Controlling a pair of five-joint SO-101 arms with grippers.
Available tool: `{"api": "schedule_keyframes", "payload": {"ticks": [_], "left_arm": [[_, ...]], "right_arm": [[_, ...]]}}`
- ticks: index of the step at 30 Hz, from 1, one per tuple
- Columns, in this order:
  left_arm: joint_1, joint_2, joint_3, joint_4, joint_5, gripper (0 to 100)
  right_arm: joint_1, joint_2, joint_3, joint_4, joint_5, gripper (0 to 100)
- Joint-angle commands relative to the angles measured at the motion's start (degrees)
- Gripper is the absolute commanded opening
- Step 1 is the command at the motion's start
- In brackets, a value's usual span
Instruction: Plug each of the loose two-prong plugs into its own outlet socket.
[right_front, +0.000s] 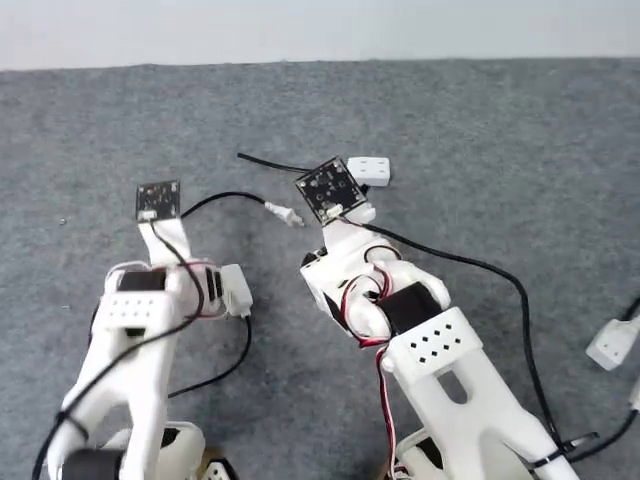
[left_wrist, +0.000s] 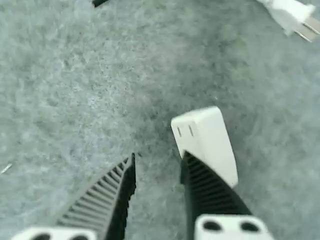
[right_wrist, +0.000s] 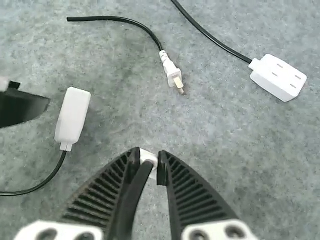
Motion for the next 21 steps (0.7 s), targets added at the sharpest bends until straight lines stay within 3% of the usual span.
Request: {"api": "schedule_keyframes", "payload": {"ticks": [1,7,21], "left_arm": [[-0.1,4.9,-5.3,-1.8,4.6,8],[2.7,5.6,-5.6,-4.1,10.5,2],[15.8,6.1,-3.0,-7.7,10.4,2]], "right_arm": [[0.7,-1.1,-0.6,-1.4,-0.2,0.9],[0.7,-1.1,-0.6,-1.4,-0.1,0.9],[0.7,-1.7,-0.5,-0.8,-0.1,0.9]]}}
